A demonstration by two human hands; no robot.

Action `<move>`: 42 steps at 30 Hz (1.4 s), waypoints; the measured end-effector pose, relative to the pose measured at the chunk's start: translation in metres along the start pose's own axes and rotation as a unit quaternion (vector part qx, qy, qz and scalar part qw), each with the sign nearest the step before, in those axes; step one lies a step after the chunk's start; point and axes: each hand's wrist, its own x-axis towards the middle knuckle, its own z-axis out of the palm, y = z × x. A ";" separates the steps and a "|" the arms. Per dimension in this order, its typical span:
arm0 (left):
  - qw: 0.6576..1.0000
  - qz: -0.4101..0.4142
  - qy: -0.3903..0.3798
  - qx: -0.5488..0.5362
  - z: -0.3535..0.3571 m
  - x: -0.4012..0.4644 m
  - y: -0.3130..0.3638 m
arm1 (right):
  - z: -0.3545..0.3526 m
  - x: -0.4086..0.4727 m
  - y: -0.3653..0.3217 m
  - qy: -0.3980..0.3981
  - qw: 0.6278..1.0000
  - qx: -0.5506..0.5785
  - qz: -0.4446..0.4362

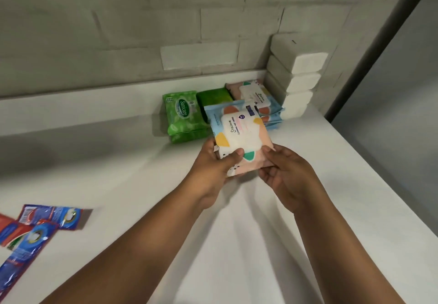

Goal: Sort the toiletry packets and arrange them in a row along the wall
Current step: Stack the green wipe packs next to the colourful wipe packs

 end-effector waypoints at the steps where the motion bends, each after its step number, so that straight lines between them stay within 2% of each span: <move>1: 1.000 0.007 0.002 0.000 0.006 0.013 0.002 | -0.001 0.010 -0.005 0.003 1.000 0.013 -0.002; 6: 1.000 0.015 0.011 0.004 0.027 0.062 0.010 | 0.001 0.051 -0.023 0.054 0.998 0.014 -0.021; 10: 0.997 -0.008 -0.040 0.060 0.018 0.087 0.024 | 0.000 0.071 -0.039 0.049 0.998 -0.006 -0.027; 15: 0.965 -0.082 -0.156 0.195 -0.015 0.097 0.050 | -0.010 0.090 -0.063 0.007 0.999 -0.018 -0.030; 18: 0.934 -0.118 -0.219 0.257 -0.030 0.100 0.068 | -0.021 0.093 -0.067 -0.064 0.994 -0.085 -0.010; 21: 0.931 -0.109 -0.245 0.249 -0.038 0.108 0.083 | -0.031 0.089 -0.063 -0.128 0.981 -0.141 0.040; 25: 0.946 -0.106 -0.243 0.190 -0.040 0.122 0.095 | -0.033 0.087 -0.052 -0.154 0.980 -0.108 0.062; 30: 0.975 -0.085 -0.202 0.017 -0.028 0.137 0.091 | -0.020 0.087 -0.044 -0.150 0.987 0.033 0.039; 35: 0.985 -0.050 -0.091 -0.140 -0.009 0.145 0.069 | -0.003 0.097 -0.035 -0.123 0.975 0.185 -0.013; 37: 0.987 -0.031 -0.068 -0.145 0.003 0.148 0.060 | 0.004 0.103 -0.031 -0.089 0.971 0.219 -0.039; 42: 0.998 0.050 0.034 -0.027 0.022 0.165 0.055 | 0.011 0.116 -0.025 -0.027 0.972 0.221 -0.071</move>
